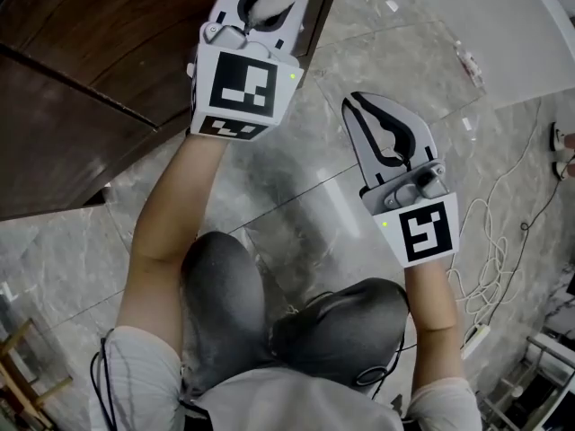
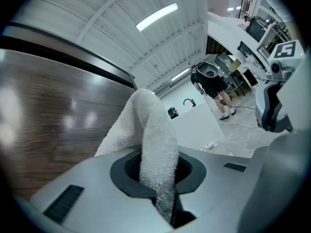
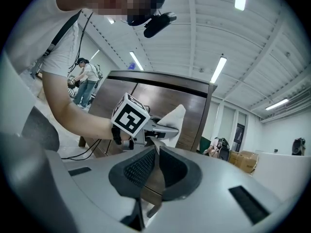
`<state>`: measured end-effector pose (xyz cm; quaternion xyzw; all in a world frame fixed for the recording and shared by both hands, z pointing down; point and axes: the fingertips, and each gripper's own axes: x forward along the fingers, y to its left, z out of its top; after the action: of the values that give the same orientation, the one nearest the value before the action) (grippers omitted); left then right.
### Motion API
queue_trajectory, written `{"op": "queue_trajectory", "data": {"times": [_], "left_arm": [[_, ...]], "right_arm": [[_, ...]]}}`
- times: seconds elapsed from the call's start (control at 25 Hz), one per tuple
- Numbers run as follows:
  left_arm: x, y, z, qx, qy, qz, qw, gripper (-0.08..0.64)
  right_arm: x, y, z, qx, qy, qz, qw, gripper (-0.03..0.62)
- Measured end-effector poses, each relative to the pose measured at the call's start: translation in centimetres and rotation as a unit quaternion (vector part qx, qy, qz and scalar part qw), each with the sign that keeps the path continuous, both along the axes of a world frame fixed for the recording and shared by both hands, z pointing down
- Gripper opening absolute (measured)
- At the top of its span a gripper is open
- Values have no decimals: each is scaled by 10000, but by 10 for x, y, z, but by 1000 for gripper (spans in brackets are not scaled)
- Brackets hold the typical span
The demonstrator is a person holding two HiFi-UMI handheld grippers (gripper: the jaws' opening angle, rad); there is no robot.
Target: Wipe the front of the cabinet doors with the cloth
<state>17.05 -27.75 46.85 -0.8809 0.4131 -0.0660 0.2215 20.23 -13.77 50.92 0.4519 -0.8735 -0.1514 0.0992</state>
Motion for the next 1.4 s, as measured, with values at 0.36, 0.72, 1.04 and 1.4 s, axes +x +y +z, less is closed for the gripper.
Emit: {"op": "queue_trajectory", "data": {"times": [0.36,0.72,1.04,1.4], "left_arm": [[23,24,-7,94,-174,362,9991,58],[-76,108,12,376,-1024,378,9933,58],[-219,128,21,112,-1155,-401,9924,58],[-272,110,66,-280,-1175,-724,9900,58]], "right_arm": [[1,11,-4,-24,88,-28,10000,52],[-89,13,-4,-21,10,-672,9977,52],[-186,12,7,-10,34,-1291,9916,52],[-213,10,9,-5,246,-1293,9913,52]]}}
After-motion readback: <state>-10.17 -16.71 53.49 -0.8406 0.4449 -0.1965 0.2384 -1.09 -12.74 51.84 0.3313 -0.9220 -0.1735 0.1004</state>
